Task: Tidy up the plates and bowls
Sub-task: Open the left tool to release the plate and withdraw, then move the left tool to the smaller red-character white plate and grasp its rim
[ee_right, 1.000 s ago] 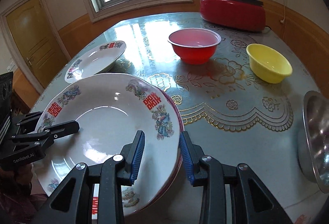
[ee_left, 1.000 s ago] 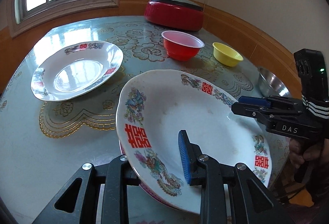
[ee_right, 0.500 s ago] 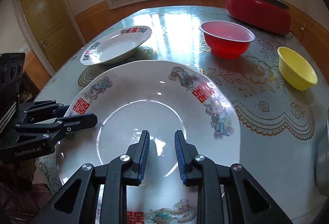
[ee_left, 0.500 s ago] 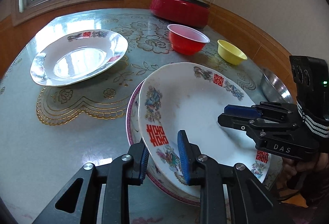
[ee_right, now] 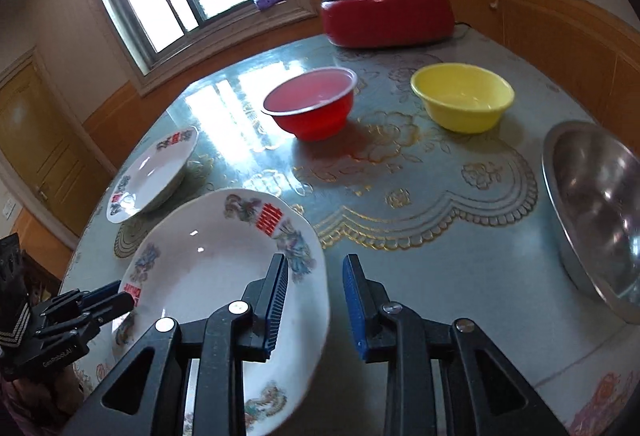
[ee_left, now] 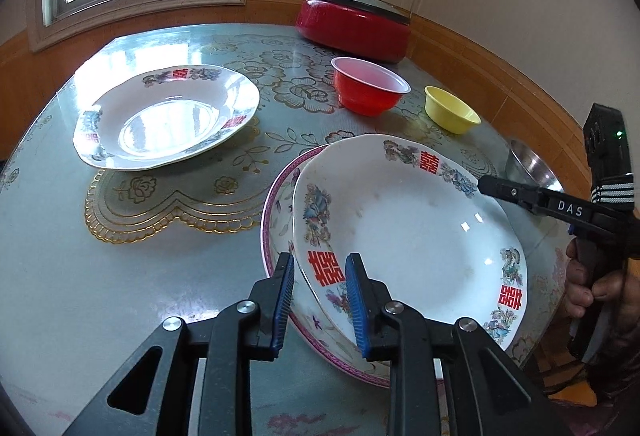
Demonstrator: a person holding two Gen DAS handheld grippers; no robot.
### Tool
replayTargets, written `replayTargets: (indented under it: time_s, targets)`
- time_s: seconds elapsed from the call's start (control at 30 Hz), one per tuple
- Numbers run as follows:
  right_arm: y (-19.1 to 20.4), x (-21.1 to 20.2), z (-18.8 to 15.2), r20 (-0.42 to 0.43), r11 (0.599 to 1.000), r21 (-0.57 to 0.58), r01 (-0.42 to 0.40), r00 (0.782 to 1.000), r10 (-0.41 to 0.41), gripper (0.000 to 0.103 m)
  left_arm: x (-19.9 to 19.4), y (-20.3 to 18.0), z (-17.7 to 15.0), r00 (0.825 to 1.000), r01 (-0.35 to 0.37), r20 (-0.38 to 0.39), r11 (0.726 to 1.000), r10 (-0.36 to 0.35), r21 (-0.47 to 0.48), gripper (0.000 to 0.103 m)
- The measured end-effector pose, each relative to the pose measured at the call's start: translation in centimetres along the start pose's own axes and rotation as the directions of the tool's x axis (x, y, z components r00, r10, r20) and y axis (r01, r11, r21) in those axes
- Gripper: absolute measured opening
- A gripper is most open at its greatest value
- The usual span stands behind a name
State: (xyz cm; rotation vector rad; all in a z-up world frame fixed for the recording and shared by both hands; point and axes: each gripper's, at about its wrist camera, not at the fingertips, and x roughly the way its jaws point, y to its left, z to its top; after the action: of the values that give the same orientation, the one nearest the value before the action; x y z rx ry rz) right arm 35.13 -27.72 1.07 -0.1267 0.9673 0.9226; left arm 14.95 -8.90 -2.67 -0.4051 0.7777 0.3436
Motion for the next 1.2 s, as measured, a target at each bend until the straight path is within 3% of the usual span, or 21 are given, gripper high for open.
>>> replayTargets:
  time_s: [0.17, 0.23, 0.43, 0.73, 0.9, 1.1, 1.2]
  targets:
    - [0.1, 0.3, -1.4, -0.027, 1.000, 0.016, -0.018, 0.999, 0.019, 0.023, -0.5, 0.3, 0.1, 1.000, 0.003, 0.009, 1.000, -0.003, -0.007, 0.028]
    - [1.1, 0.4, -1.7, -0.018, 0.999, -0.032, 0.033, 0.999, -0.034, 0.021, -0.8, 0.4, 0.1, 1.000, -0.007, 0.017, 1.000, 0.007, -0.005, 0.034]
    - [3.2, 0.8, -1.8, 0.019, 0.982, -0.137, 0.133, 0.991, -0.131, 0.023, -1.7, 1.0, 0.0, 0.999, -0.004, 0.035, 1.000, 0.005, -0.012, 0.035]
    - [5.0, 1.7, -1.7, 0.031, 0.953, -0.231, 0.196, 0.981, -0.194, 0.029, -2.1, 2.5, -0.2, 0.999, -0.016, 0.037, 0.999, 0.018, -0.044, 0.035]
    - [4.7, 1.7, -1.3, 0.011, 0.960, -0.196, 0.198, 0.980, -0.200, 0.029, -2.2, 3.4, -0.4, 0.998, -0.040, 0.036, 0.997, 0.042, -0.065, 0.043]
    - [6.1, 0.1, 0.0, 0.097, 0.948, -0.216, 0.233, 0.971, -0.216, 0.034, -2.5, 5.2, -0.6, 0.997, -0.076, 0.020, 0.991, 0.079, -0.112, 0.050]
    - [6.9, 0.1, 1.0, 0.091, 0.965, -0.209, 0.161, 0.985, -0.145, 0.038, -2.6, 6.5, -0.7, 0.995, -0.095, 0.013, 0.985, 0.098, -0.141, 0.050]
